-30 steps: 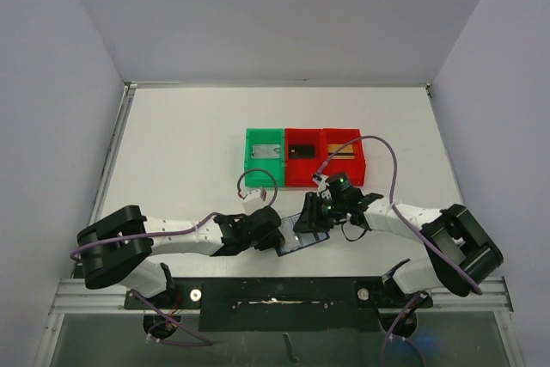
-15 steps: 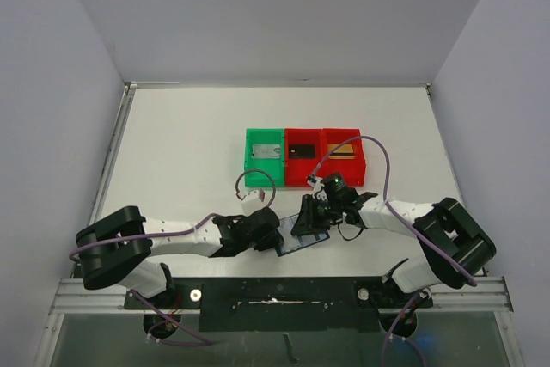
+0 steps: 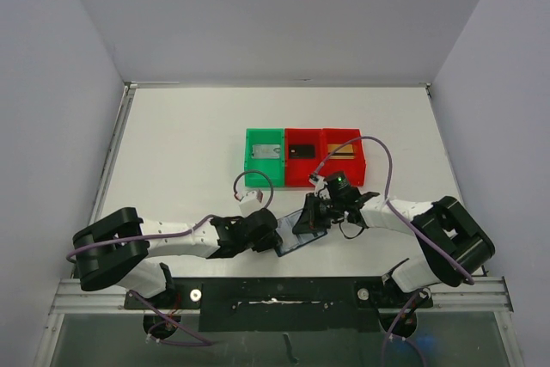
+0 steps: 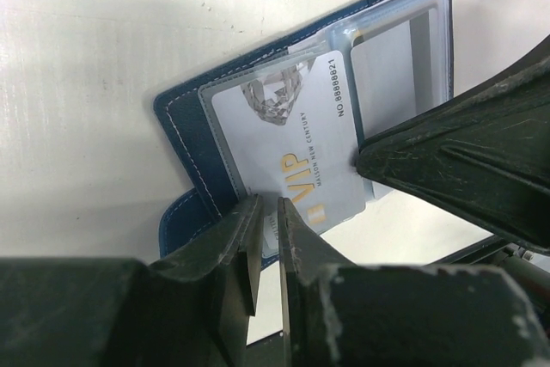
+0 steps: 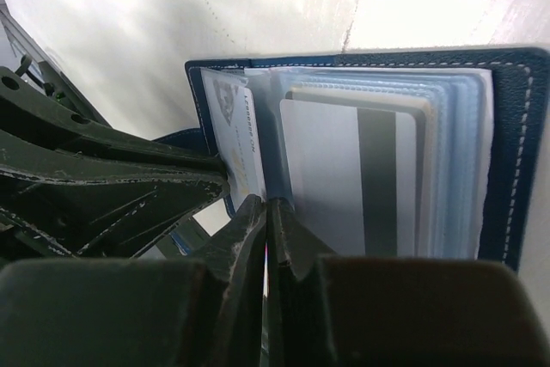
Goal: Take the credit cards out of the card holder
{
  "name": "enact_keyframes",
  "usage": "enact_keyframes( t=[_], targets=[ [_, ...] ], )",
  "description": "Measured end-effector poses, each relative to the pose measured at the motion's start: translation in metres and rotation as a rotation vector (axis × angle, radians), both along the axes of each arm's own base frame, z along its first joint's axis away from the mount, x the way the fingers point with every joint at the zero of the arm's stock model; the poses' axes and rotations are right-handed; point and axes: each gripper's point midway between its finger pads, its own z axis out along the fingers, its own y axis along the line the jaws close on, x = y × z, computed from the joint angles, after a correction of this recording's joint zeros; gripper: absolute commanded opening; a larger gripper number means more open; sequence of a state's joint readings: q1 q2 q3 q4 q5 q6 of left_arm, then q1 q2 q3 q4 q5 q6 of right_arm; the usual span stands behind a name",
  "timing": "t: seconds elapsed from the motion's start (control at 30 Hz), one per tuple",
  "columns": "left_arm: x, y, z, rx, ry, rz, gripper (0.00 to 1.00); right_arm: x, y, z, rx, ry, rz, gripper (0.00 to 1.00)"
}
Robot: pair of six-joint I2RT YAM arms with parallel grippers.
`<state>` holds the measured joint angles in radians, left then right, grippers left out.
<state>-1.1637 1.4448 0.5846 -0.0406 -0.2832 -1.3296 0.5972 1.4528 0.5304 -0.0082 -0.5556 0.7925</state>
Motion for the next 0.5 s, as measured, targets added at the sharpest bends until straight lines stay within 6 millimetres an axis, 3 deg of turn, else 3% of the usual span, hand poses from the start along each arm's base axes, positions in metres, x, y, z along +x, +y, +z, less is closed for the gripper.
enact_keyframes(
  t=[0.3, 0.5],
  targets=[
    [0.002, -0.004, -0.001, 0.019, 0.006, -0.001, 0.11, 0.009, -0.009, 0.007, 0.053, 0.006, -0.017, 0.00],
    [0.005, -0.011, -0.001, 0.026, 0.006, -0.006, 0.10, 0.010, -0.014, 0.007, 0.045, -0.012, -0.005, 0.19]
  ],
)
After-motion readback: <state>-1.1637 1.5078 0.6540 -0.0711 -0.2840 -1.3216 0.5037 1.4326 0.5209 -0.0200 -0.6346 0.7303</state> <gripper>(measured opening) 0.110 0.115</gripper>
